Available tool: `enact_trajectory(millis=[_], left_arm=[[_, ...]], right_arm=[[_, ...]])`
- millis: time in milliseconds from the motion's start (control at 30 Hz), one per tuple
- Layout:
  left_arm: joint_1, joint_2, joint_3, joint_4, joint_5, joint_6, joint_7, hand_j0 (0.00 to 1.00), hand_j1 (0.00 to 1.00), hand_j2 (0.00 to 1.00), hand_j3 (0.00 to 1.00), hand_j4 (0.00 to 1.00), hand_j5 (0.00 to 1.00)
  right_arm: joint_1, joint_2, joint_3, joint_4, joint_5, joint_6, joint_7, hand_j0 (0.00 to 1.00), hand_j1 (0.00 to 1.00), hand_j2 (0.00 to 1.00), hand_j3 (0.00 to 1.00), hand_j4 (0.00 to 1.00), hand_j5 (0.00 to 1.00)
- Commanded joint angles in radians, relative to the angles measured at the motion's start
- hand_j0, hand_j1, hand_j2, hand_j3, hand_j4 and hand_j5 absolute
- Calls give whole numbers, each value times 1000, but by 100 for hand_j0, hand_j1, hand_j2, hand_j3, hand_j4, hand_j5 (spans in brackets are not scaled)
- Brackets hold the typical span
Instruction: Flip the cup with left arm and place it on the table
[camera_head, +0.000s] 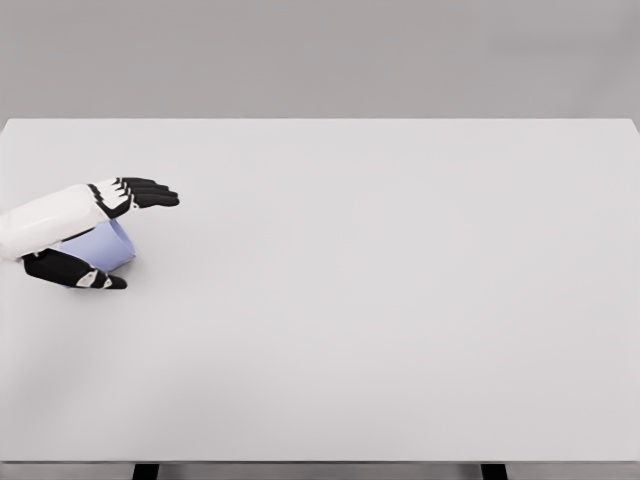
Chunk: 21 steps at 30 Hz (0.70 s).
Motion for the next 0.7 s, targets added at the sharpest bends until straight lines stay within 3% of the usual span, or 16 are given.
enact_trajectory(millis=[0, 167, 267, 300, 367, 400, 433, 467, 500, 567, 667], left_arm=[[0, -7, -1, -1, 7, 5, 0, 100, 100, 100, 100, 100, 100], [-6, -92, 7, -1, -1, 20, -2, 100, 100, 100, 100, 100, 100], [-66, -93, 3, -3, -2, 172, -2, 100, 100, 100, 100, 100, 100], [-101, -121, 6, -1, -50, 264, -8, 100, 100, 100, 100, 100, 100], [-159, -43, -10, -3, -64, 518, 49, 100, 100, 100, 100, 100, 100], [-192, -17, -53, -3, -24, 627, 185, 100, 100, 100, 100, 100, 100], [-207, 15, -102, -1, 31, 646, 286, 100, 100, 100, 100, 100, 100], [-221, 138, -212, -1, 177, 640, 480, 100, 100, 100, 100, 100, 100], [-221, 187, -262, -1, 202, 605, 514, 100, 100, 100, 100, 100, 100], [-215, 212, -322, -1, 209, 485, 502, 100, 100, 100, 100, 100, 100], [-192, 253, -359, 1, 407, 459, 485, 100, 100, 100, 100, 100, 100]], right_arm=[[0, 0, -2, 0, 0, -1, 0, 100, 100, 100, 100, 100, 100], [2, 0, 2, 2, 0, 1, 0, 100, 100, 100, 100, 100, 100], [2, 0, 2, 2, 0, 1, 0, 100, 100, 100, 100, 100, 100], [2, 0, 2, 2, 0, 1, 0, 100, 100, 100, 100, 100, 100], [0, 0, 2, 2, 0, 1, 0, 100, 100, 100, 100, 100, 100], [2, 0, 2, 0, 0, 1, 0, 100, 100, 100, 100, 100, 100], [2, 0, 2, 2, 0, 1, 0, 100, 100, 100, 100, 100, 100], [2, 0, 2, 2, 0, 1, 0, 100, 100, 100, 100, 100, 100], [0, 0, 2, 2, 0, -1, 0, 100, 100, 100, 100, 100, 100], [2, 0, 2, 2, 0, 1, 0, 100, 100, 100, 100, 100, 100], [2, 0, 2, 2, 0, 1, 0, 100, 100, 100, 100, 100, 100]])
